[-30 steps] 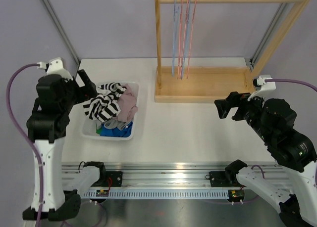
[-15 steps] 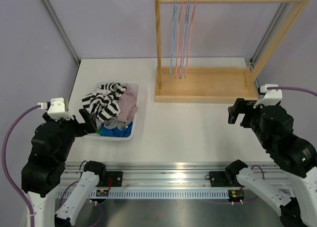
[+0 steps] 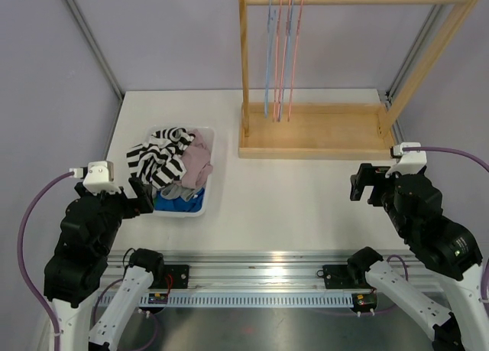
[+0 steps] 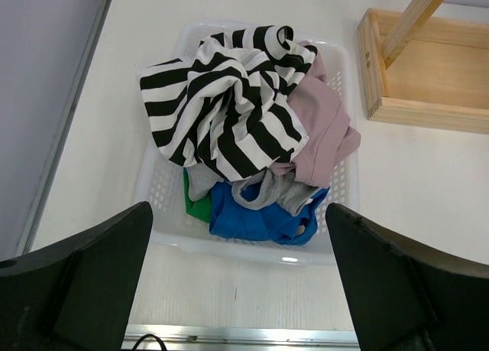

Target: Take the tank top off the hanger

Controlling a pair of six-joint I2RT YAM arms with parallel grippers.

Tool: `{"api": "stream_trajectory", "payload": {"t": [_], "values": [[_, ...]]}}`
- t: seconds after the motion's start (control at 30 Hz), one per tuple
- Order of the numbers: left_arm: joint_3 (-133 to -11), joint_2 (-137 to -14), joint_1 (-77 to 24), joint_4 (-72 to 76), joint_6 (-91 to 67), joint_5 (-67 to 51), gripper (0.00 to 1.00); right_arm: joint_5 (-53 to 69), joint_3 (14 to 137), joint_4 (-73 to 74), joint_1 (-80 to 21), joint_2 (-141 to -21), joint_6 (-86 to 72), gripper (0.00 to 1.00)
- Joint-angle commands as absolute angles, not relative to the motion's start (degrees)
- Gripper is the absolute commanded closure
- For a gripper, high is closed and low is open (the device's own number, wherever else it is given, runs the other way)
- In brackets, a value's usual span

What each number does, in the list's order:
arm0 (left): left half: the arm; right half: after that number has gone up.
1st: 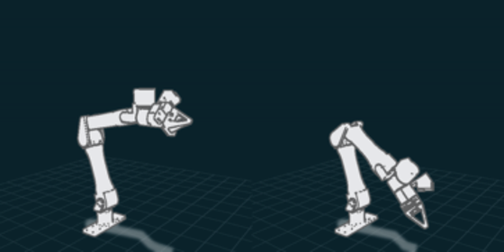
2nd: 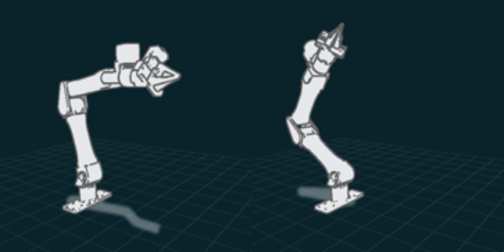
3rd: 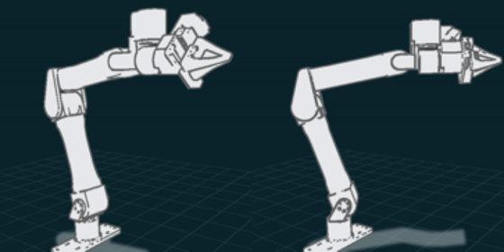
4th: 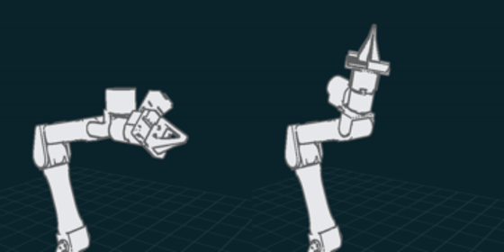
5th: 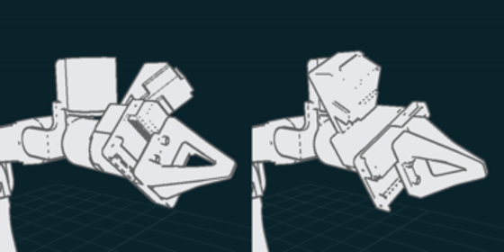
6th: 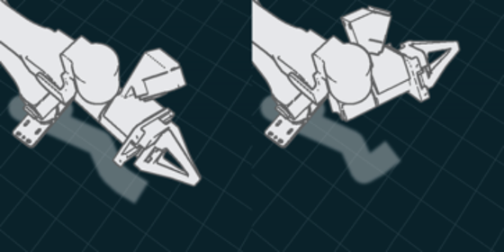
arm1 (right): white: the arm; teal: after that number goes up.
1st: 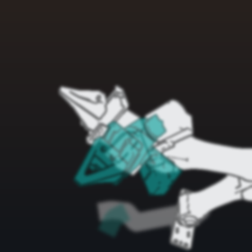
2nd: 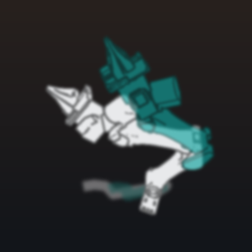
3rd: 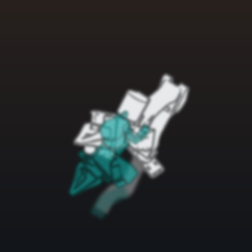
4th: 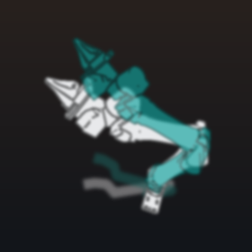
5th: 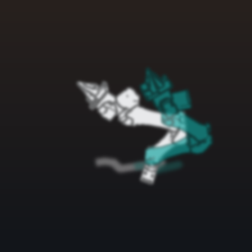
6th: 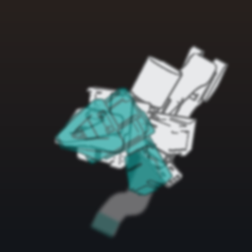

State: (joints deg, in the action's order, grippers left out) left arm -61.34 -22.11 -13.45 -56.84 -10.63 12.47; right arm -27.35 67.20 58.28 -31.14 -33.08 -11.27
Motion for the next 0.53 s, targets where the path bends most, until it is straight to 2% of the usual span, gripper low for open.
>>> {"api": "stream_trajectory", "payload": {"t": [0.0,0.5], "values": [[-60.6,-21.1,-13.6,-53.0,-9.7,11.9,0.01,-27.8,66.8,53.8,-31.5,-32.4,-10.3,0.0],[-59.6,-21.7,-13.6,-53.0,-10.0,14.4,0.01,-29.0,66.4,53.4,-31.5,-33.0,-10.5,0.0]]}}
